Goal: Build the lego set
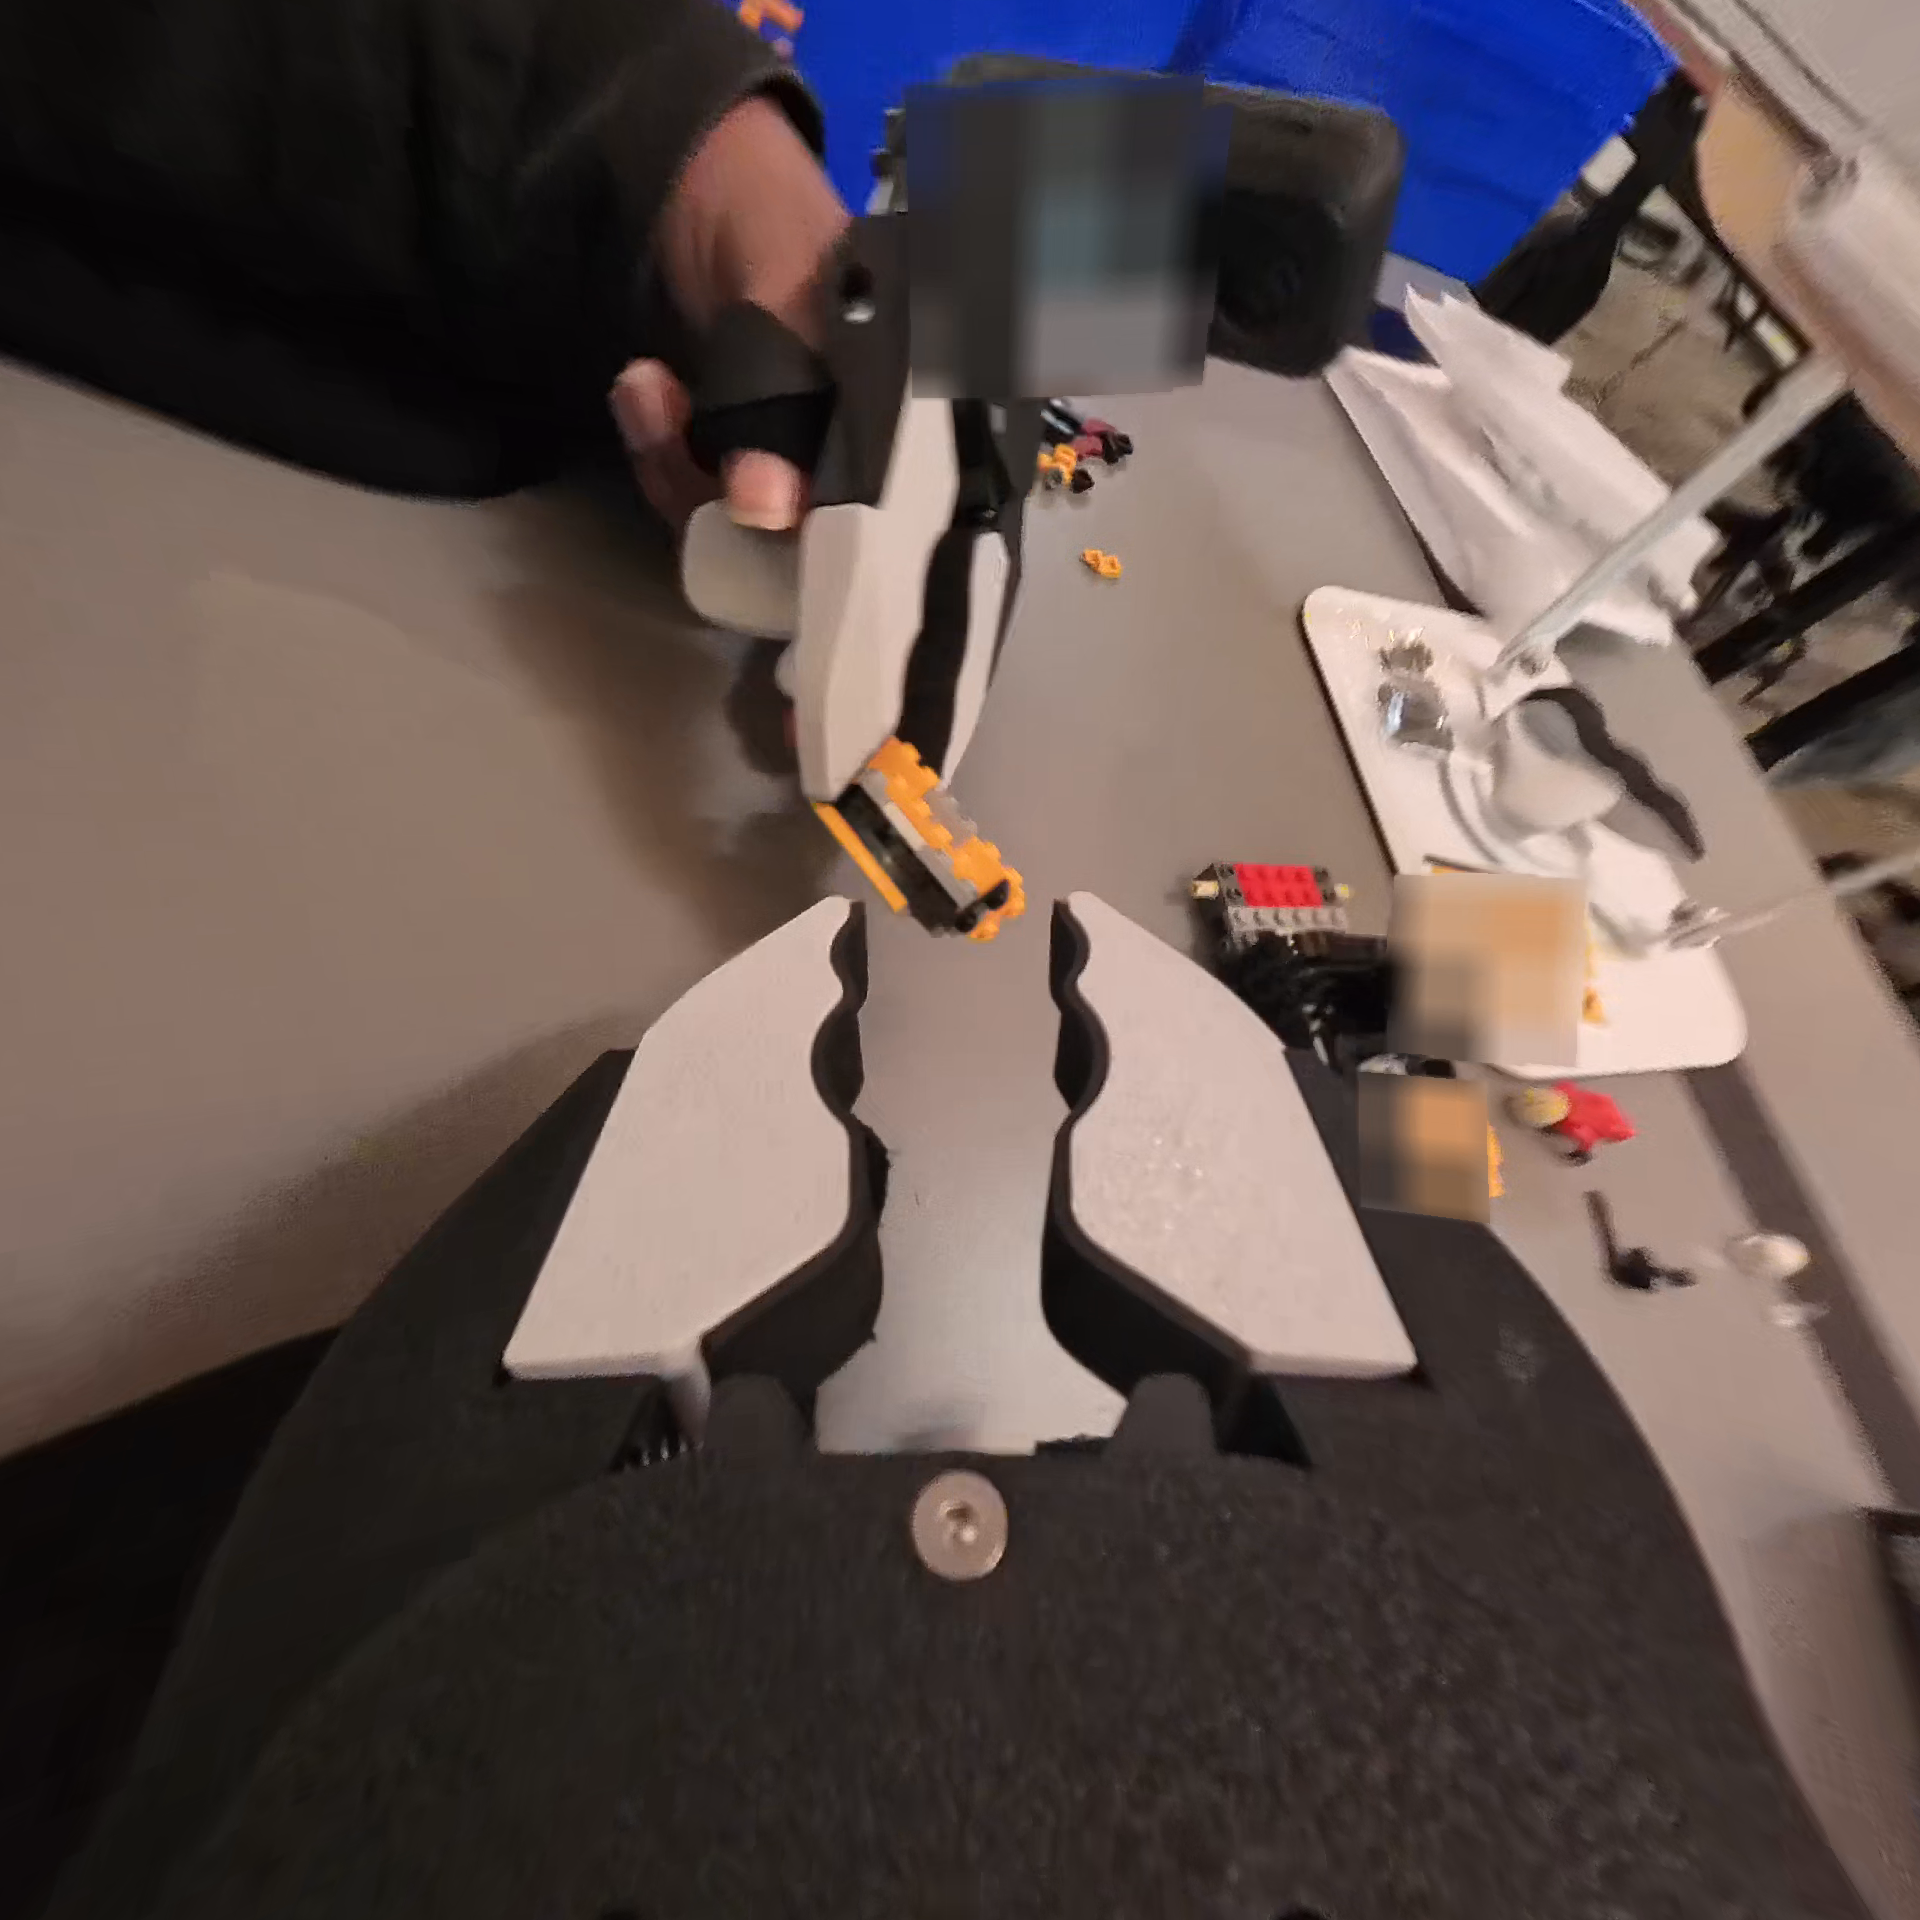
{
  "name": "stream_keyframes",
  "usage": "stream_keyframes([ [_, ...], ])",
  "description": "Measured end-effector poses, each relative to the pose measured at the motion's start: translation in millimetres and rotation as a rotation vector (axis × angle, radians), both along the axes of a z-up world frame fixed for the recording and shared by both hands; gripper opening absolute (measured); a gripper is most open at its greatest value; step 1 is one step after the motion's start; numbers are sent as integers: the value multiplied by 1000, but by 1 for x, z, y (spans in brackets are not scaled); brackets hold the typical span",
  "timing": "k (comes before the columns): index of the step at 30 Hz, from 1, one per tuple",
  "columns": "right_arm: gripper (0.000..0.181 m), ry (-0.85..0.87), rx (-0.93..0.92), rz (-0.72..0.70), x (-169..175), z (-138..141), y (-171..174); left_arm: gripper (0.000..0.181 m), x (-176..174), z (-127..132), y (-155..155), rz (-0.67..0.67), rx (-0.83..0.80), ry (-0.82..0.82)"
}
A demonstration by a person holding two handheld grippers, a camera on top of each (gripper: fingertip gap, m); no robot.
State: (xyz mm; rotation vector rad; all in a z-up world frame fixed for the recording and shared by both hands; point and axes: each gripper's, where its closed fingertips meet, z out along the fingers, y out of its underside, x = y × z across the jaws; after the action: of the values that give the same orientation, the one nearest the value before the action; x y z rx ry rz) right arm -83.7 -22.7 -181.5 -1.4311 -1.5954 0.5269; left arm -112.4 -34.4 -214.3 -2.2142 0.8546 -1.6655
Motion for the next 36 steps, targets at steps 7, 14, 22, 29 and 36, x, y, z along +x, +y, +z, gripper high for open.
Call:
stream_keyframes([
  [7,29,-351,410,161,-14,-14,0,29,3,2,-1,13,-30,5],
  [14,17,-502,448,266,-18,-24,0,29,1,6,-2,21,-13,13],
  [22,16,-476,368,236,-21,-21,-2,29,-2,12,-4,6,-53,-31],
  [29,15,-460,329,221,-20,-18,-3,30,0,16,-6,0,-90,-74],
  [36,15,-456,300,222,-18,-13,-4,29,2,21,-6,6,-141,-139],
])
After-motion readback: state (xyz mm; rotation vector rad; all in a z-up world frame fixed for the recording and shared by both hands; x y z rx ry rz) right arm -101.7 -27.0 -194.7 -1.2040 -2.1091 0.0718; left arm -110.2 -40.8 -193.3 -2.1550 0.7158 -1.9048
